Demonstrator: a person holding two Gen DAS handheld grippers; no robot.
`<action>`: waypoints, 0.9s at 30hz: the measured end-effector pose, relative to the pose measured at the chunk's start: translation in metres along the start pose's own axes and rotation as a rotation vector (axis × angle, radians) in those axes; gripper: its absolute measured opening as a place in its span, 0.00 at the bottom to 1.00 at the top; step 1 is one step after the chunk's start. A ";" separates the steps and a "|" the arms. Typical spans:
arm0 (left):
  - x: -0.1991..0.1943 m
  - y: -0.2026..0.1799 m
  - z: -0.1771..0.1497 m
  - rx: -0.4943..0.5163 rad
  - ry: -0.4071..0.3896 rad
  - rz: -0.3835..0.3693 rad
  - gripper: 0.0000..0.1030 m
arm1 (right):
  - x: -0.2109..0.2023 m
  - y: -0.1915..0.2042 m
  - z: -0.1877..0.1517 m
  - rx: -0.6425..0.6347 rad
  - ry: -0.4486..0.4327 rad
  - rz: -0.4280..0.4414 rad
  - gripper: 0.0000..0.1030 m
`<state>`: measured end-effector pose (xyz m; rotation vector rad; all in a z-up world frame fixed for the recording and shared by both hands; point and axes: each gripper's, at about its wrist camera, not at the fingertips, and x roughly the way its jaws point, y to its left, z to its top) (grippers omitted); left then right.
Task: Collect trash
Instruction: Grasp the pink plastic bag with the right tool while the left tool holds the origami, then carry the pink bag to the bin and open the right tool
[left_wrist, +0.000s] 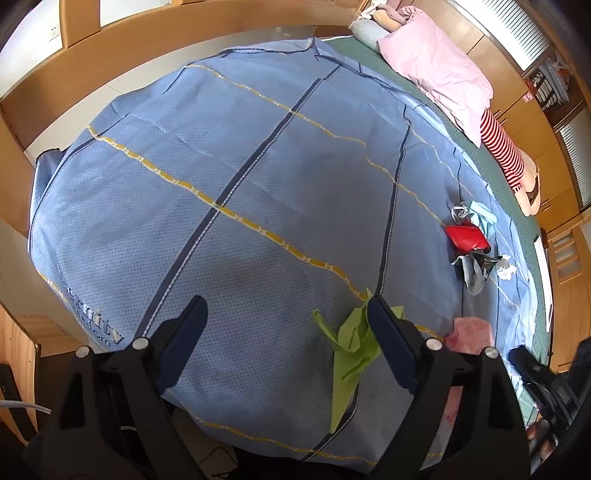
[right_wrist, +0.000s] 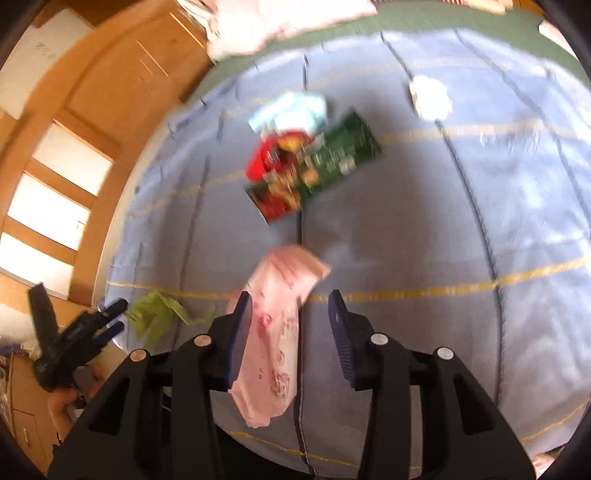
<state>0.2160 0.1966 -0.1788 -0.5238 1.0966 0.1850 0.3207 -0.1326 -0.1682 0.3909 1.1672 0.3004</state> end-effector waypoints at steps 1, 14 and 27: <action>0.000 -0.001 0.000 0.003 0.002 -0.008 0.85 | 0.007 -0.003 -0.003 0.009 0.021 0.002 0.41; 0.018 -0.042 -0.007 0.154 0.050 -0.173 0.80 | 0.035 0.072 -0.054 -0.132 0.109 -0.008 0.23; 0.013 -0.069 -0.033 0.374 -0.026 -0.083 0.21 | -0.103 0.062 -0.104 -0.131 -0.098 -0.116 0.21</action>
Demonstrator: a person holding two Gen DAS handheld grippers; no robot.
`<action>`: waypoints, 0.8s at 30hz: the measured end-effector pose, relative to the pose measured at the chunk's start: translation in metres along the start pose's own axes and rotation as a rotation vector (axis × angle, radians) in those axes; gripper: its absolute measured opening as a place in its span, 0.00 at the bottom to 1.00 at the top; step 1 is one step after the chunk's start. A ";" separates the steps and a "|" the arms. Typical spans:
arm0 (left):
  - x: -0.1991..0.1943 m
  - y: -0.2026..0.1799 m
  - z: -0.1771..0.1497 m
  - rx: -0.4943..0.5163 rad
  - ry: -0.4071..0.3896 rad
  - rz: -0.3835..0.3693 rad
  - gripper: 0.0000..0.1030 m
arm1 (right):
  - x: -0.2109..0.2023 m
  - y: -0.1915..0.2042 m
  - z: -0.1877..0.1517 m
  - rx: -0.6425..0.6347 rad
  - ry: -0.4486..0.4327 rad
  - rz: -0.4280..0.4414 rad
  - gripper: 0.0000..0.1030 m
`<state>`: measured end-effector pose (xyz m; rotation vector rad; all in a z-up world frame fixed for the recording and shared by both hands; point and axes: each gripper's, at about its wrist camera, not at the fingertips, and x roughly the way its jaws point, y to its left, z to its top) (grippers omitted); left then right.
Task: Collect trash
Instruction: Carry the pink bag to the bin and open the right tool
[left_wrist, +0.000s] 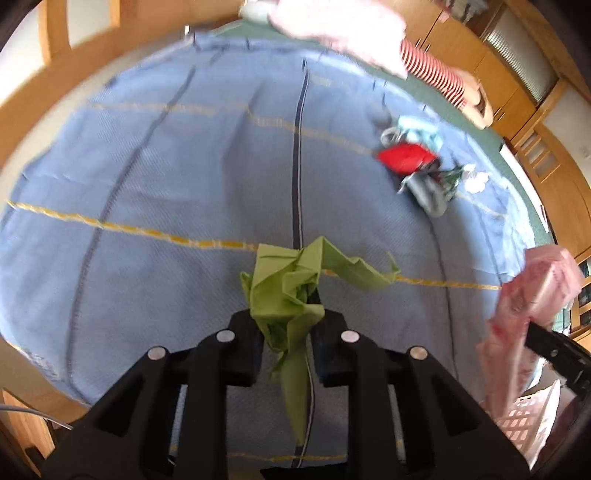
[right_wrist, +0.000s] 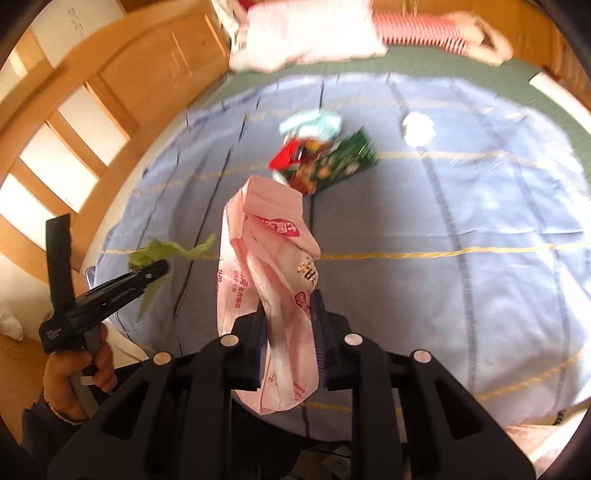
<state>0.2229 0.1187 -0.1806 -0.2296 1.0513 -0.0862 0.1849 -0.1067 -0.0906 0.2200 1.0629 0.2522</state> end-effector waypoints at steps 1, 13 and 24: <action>-0.009 -0.002 -0.001 0.014 -0.024 0.009 0.21 | -0.018 -0.003 -0.002 -0.005 -0.029 -0.010 0.21; -0.197 -0.099 -0.070 0.203 -0.479 0.140 0.21 | -0.172 -0.032 -0.064 -0.063 -0.330 -0.138 0.21; -0.287 -0.176 -0.130 0.335 -0.626 0.080 0.21 | -0.235 -0.069 -0.124 -0.041 -0.486 -0.192 0.21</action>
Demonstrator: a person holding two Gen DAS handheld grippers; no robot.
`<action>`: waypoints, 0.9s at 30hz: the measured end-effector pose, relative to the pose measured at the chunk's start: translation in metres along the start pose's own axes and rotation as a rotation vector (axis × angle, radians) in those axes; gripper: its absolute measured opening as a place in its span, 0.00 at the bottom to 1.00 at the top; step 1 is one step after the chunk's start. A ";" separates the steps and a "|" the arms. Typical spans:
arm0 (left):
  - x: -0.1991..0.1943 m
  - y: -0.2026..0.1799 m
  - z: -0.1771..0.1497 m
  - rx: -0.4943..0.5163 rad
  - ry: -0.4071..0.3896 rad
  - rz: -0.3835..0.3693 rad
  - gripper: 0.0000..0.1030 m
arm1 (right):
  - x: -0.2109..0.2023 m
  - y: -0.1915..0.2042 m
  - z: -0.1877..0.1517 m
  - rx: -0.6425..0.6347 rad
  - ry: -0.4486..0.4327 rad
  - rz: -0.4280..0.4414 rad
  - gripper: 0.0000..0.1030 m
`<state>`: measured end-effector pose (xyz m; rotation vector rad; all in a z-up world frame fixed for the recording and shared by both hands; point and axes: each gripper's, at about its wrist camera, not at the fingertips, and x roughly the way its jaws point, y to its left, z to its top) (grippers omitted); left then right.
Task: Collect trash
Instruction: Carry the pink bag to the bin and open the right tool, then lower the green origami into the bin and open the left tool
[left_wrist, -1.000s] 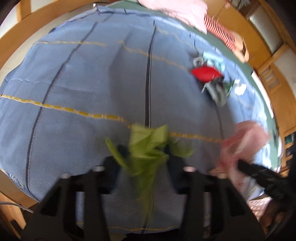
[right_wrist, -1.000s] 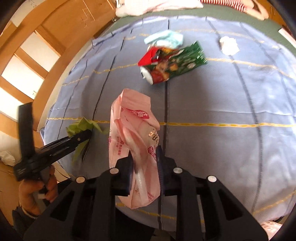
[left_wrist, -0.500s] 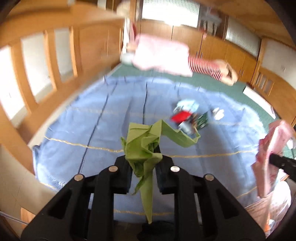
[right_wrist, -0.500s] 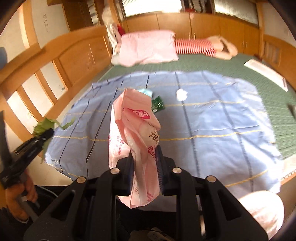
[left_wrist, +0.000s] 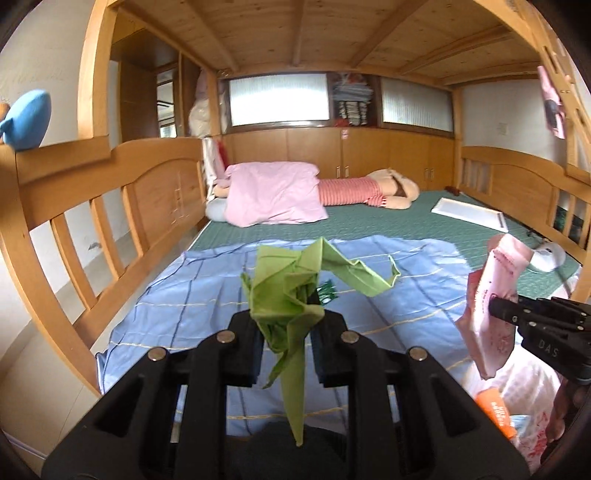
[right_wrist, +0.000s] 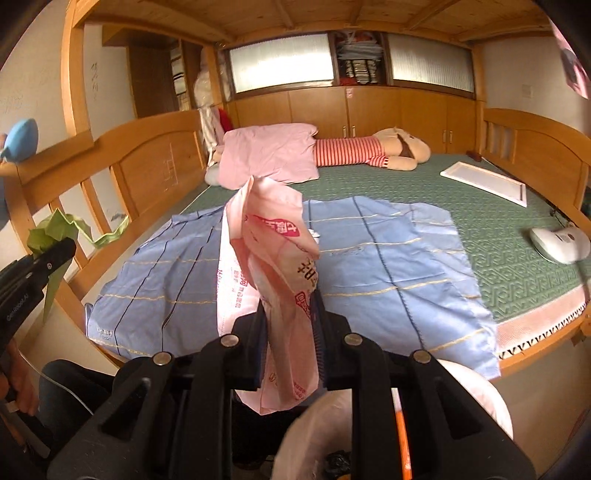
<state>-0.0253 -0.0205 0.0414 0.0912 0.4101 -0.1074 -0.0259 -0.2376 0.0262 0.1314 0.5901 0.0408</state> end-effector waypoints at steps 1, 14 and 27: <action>-0.004 -0.005 0.000 0.003 -0.002 -0.007 0.21 | -0.004 -0.005 -0.003 0.007 -0.003 -0.004 0.21; -0.019 -0.051 -0.004 0.053 0.019 -0.120 0.22 | -0.051 -0.076 -0.028 0.039 0.006 -0.134 0.21; -0.003 -0.085 -0.022 0.103 0.088 -0.228 0.22 | 0.015 -0.136 -0.115 0.099 0.430 -0.239 0.58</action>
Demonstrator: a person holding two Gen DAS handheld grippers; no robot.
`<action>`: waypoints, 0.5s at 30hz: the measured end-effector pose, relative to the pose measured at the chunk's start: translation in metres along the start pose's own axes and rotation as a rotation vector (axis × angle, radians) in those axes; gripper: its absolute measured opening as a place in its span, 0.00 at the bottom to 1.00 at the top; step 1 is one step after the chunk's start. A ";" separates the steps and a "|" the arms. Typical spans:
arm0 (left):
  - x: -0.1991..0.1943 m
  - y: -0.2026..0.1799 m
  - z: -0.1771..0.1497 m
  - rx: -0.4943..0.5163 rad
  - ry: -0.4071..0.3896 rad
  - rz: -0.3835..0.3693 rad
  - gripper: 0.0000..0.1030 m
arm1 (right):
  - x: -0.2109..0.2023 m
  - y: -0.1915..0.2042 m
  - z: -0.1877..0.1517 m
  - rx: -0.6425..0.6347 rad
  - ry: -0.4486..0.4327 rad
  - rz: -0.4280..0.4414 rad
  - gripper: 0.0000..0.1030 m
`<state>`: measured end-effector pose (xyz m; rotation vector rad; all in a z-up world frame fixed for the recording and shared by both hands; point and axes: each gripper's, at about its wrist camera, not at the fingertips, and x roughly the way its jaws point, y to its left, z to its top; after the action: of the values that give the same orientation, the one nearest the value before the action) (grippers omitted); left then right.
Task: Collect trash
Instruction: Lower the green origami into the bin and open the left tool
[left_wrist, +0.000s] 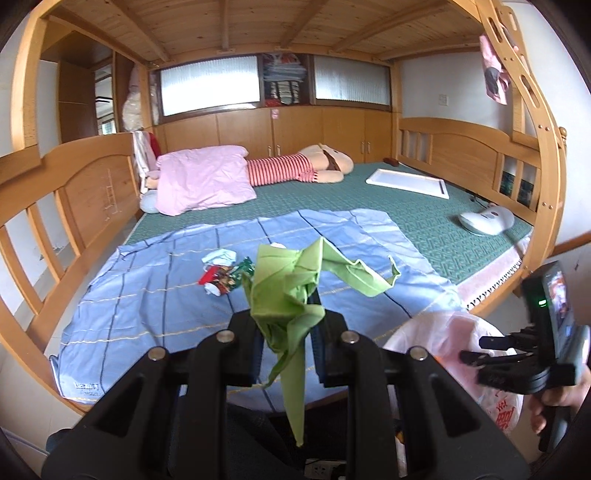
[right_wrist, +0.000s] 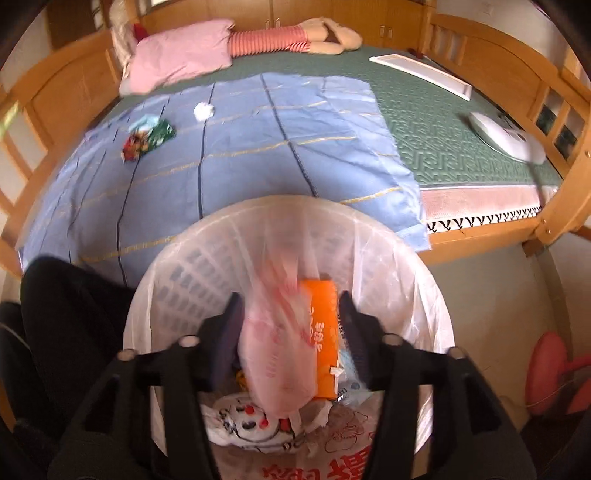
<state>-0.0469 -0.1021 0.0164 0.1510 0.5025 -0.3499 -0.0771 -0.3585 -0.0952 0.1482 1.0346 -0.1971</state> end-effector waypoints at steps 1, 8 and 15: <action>0.002 -0.002 -0.001 0.002 0.005 -0.008 0.22 | 0.000 -0.003 0.000 0.016 -0.011 0.004 0.61; 0.037 -0.034 -0.022 0.024 0.136 -0.235 0.22 | -0.036 -0.064 0.006 0.266 -0.178 0.006 0.65; 0.088 -0.097 -0.064 0.083 0.380 -0.742 0.79 | -0.044 -0.097 -0.007 0.372 -0.226 -0.052 0.65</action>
<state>-0.0388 -0.2031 -0.0884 0.1068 0.9167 -1.0807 -0.1274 -0.4476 -0.0639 0.4265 0.7697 -0.4438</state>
